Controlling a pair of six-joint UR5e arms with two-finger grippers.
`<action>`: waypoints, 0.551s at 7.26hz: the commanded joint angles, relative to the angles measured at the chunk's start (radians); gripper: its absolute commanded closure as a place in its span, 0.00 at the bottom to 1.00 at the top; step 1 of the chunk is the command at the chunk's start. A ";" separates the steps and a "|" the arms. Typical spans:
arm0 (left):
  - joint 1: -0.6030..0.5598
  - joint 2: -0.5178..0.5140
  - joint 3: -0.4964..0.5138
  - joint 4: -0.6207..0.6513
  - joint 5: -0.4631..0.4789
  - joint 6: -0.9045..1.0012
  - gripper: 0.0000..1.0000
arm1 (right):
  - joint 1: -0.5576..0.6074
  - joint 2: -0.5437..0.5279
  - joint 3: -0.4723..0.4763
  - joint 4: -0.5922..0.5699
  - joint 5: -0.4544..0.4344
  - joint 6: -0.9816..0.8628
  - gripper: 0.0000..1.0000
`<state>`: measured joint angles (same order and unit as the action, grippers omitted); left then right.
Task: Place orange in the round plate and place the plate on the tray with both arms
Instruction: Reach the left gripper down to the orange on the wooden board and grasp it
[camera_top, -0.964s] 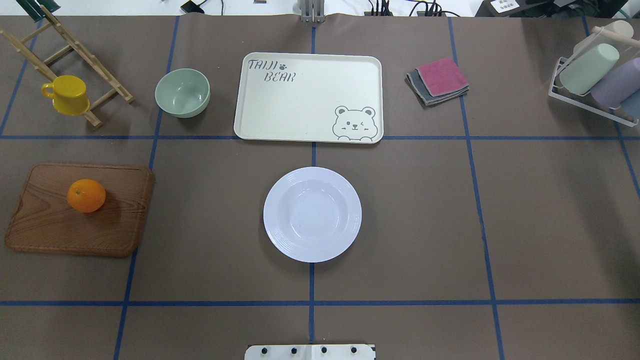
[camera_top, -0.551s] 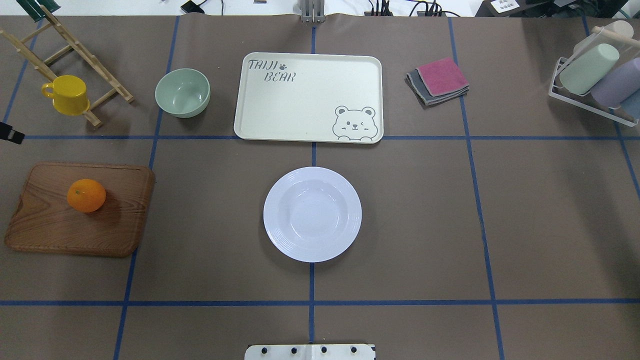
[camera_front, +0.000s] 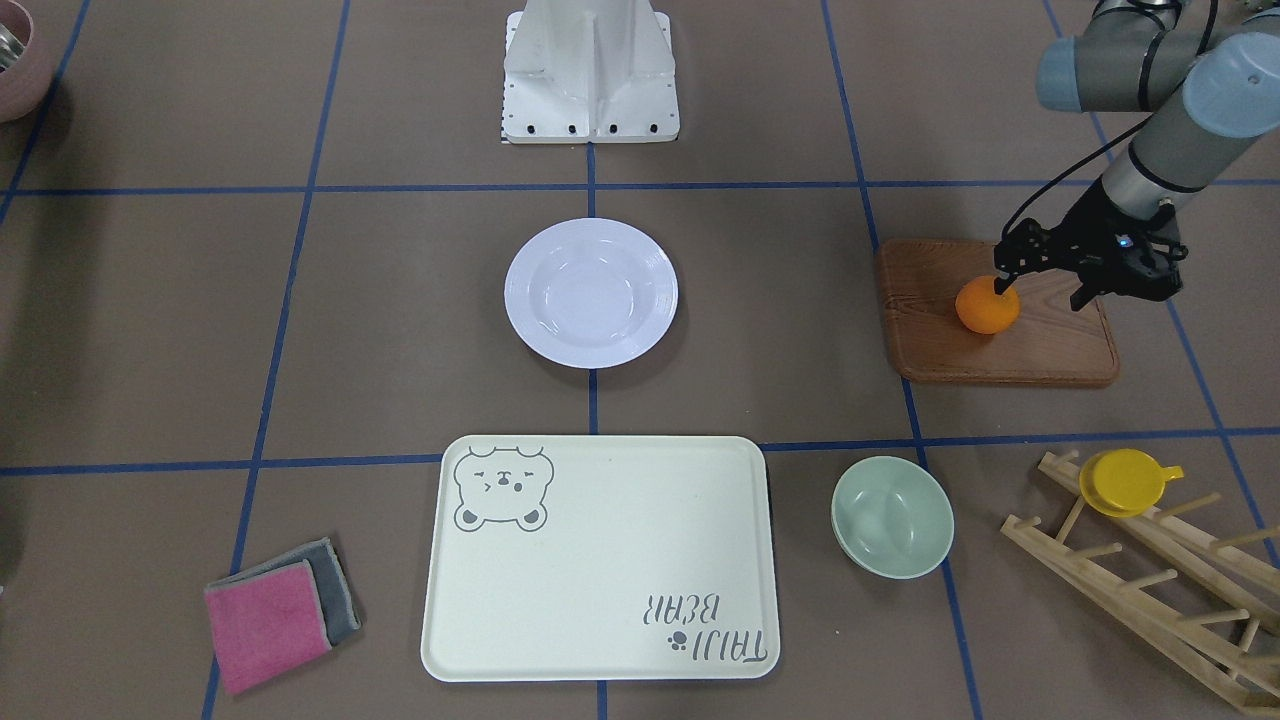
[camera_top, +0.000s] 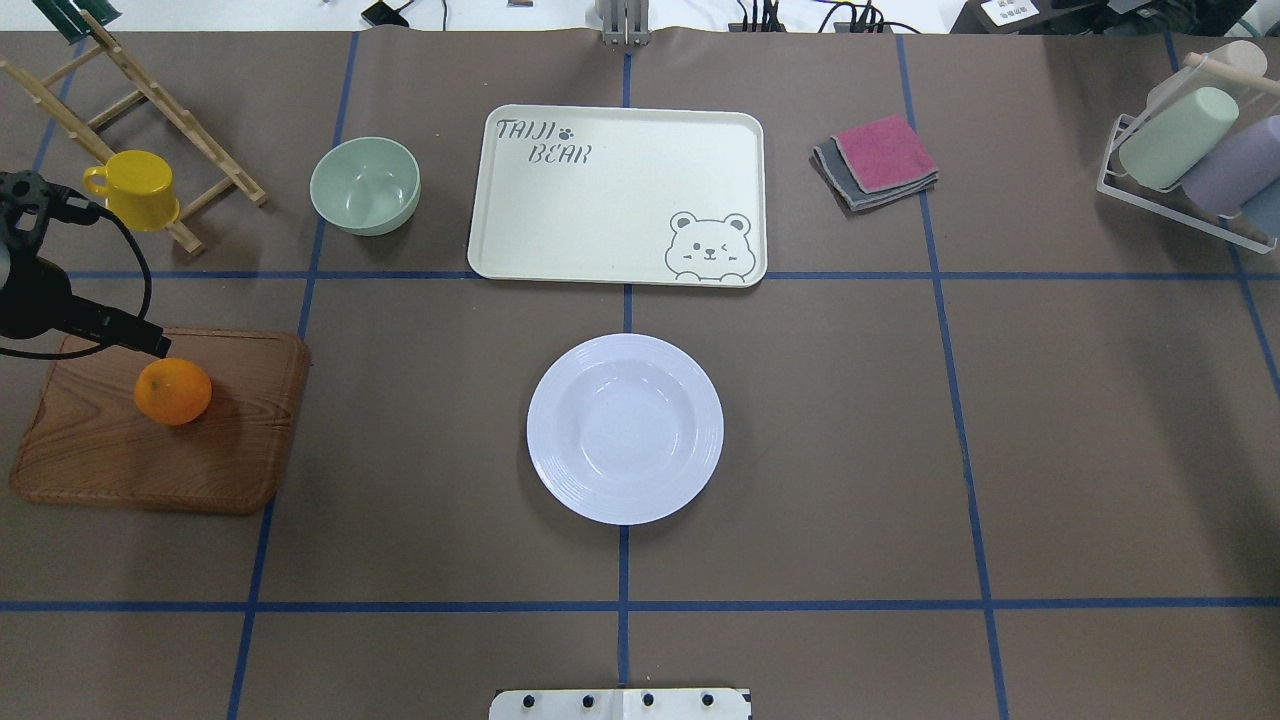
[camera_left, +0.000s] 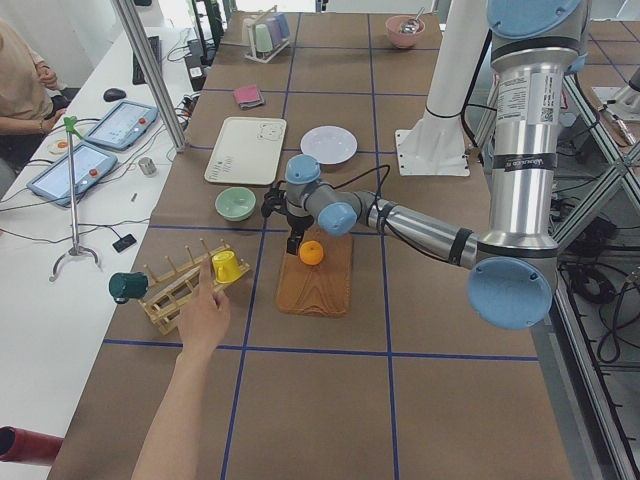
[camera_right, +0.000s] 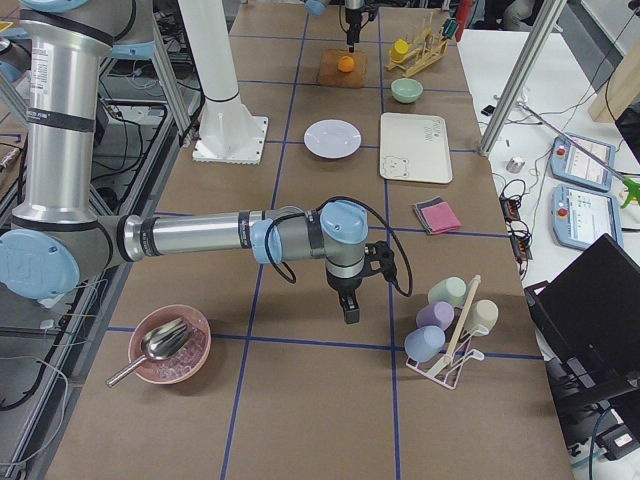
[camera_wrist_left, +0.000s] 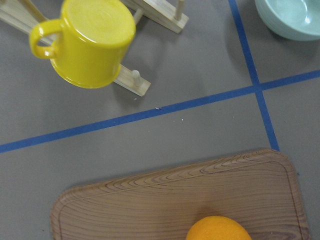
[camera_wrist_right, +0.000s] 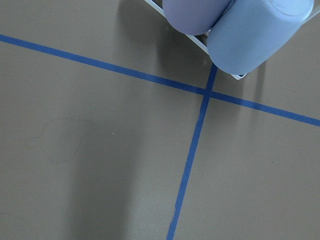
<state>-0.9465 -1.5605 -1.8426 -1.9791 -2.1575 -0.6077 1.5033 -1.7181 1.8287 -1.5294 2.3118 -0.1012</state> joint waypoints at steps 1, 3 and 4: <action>0.058 0.005 0.009 -0.024 0.019 -0.033 0.00 | 0.000 0.000 0.000 0.000 0.000 0.000 0.00; 0.083 0.004 0.032 -0.027 0.044 -0.029 0.00 | 0.000 0.000 -0.002 0.000 0.000 0.000 0.00; 0.084 0.004 0.037 -0.027 0.044 -0.026 0.00 | 0.000 0.000 -0.002 0.000 0.000 0.000 0.00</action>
<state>-0.8695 -1.5569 -1.8150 -2.0054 -2.1216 -0.6370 1.5033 -1.7181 1.8275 -1.5294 2.3117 -0.1012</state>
